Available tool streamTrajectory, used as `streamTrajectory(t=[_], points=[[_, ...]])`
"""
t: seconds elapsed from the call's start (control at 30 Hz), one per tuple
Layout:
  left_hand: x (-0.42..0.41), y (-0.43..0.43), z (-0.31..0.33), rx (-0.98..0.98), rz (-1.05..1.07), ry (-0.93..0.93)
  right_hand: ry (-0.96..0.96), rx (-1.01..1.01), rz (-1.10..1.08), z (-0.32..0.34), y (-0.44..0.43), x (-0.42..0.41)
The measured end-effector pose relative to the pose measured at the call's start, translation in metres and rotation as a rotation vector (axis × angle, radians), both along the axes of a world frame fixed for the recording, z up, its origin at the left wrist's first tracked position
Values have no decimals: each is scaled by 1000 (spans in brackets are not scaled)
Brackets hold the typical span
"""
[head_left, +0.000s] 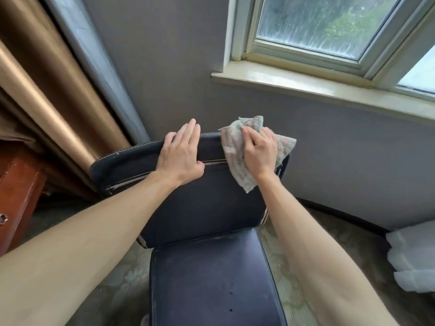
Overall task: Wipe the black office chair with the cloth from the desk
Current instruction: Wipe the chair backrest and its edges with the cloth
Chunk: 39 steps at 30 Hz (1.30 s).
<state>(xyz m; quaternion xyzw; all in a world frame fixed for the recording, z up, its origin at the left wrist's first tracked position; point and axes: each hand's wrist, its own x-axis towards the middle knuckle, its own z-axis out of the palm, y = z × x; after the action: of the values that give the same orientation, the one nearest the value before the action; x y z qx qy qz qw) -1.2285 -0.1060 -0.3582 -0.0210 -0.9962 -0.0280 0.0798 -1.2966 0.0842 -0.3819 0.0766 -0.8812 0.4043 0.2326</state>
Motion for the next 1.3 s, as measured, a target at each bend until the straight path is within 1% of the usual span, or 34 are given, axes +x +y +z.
streamTrajectory(t=[0.13,0.23,0.33,0.43,0.63,0.73,0.8,0.87,0.93,1.0,1.1,1.3], points=[[-1,3,2,14,30,-9,-122,-214,-142,-10,48,-15],[-3,2,4,40,32,-30,-187,-298,-208,-13,51,-16],[-4,-2,6,72,33,-30,-132,-324,-233,-9,33,-13],[-1,-8,6,90,52,-25,-25,-253,-156,-9,11,-8],[4,-16,4,75,65,3,181,30,123,-16,-55,14],[6,-19,4,-37,21,-35,193,144,173,-25,-52,16],[5,-18,5,-113,-11,-65,187,161,149,-32,-42,16],[2,-13,7,-138,-55,-75,154,91,95,-38,-36,19],[-1,-5,7,-133,-89,-95,97,-32,23,-44,-35,24],[-3,3,7,-141,-86,-125,24,-160,-54,-51,-33,31],[-5,8,5,-174,-67,-122,-89,-319,-177,-59,-27,42],[-3,6,4,-195,-70,-98,-284,-369,-314,-72,-24,62]])
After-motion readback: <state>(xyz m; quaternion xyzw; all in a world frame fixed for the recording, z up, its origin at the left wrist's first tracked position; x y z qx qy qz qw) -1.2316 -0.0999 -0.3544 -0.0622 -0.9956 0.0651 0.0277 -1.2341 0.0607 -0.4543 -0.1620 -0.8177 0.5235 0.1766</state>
